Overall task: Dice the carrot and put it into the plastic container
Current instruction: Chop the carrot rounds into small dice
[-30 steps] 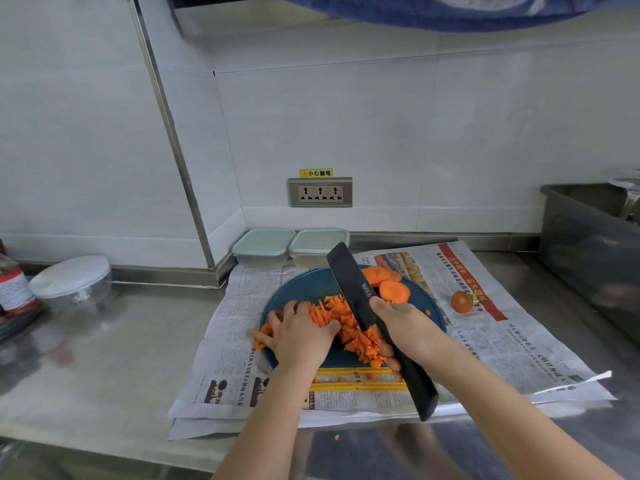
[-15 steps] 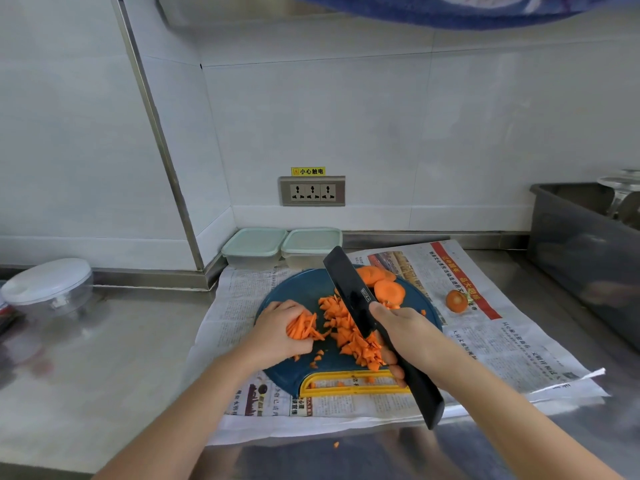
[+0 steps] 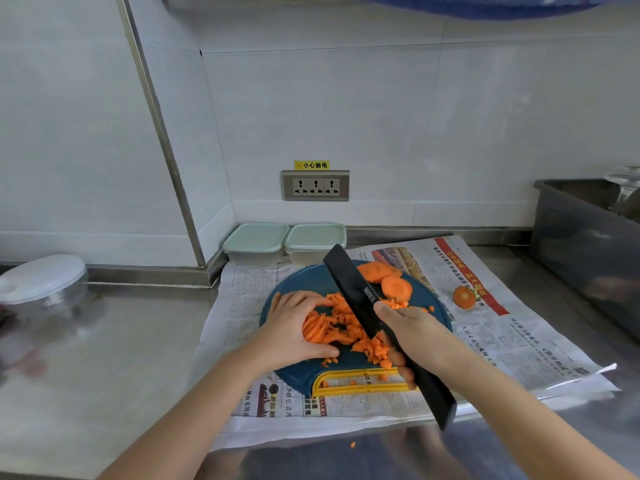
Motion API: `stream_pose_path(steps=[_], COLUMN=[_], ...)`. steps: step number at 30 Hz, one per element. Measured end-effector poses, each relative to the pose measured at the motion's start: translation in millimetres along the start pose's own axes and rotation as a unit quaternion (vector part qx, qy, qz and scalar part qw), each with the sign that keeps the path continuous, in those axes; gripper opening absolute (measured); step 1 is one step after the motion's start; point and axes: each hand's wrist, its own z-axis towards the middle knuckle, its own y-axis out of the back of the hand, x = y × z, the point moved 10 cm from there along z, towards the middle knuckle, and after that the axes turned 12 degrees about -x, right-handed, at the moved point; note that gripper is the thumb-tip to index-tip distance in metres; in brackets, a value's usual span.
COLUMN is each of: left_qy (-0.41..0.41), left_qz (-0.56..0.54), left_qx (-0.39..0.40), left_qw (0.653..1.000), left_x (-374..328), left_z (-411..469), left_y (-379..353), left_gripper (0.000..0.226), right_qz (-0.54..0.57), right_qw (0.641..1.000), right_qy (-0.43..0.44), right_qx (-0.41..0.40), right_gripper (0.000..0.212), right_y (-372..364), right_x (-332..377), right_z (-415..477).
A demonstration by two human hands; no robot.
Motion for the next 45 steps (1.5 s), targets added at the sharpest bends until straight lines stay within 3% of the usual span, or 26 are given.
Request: stream_pose_path(steps=[5,13,20,25,35,45], left_qy=[-0.046,-0.039,-0.080,-0.118,-0.116,-0.115], left_qz=[0.030,0.073,0.070,0.095,0.127,0.124], left_qx=[0.004,-0.058,-0.073,-0.112,-0.145,-0.146], left_qw=[0.999,0.995,0.992,0.982,0.974,0.975], left_x=[-16.0,-23.6,-33.6,-42.0,-47.8,-48.5], left_z=[-1.7,-0.2,-4.7,-4.7,-8.7,-13.4], left_y=[-3.8,8.9,8.2,10.1,10.6,16.4], left_gripper=[0.076,0.030,0.038,0.020,0.025,0.011], right_qz=[-0.007,-0.003,-0.001,0.000,-0.011,-0.012], right_qw=[1.000,1.000,1.000,1.000,1.000,1.000], right_qy=[-0.002,0.000,0.002,0.002,0.001,0.004], right_qx=[-0.010,-0.010,-0.007,-0.010,-0.006,-0.011], right_gripper=[0.048,0.048,0.047,0.046,0.046,0.047], right_y=[7.8,9.8,10.8,8.7,4.9,6.3], right_x=[-1.4,0.6,-4.6,-4.2,-9.2,-8.7], right_z=[-2.3,-10.6,-17.0,-19.9,-23.9,-26.0])
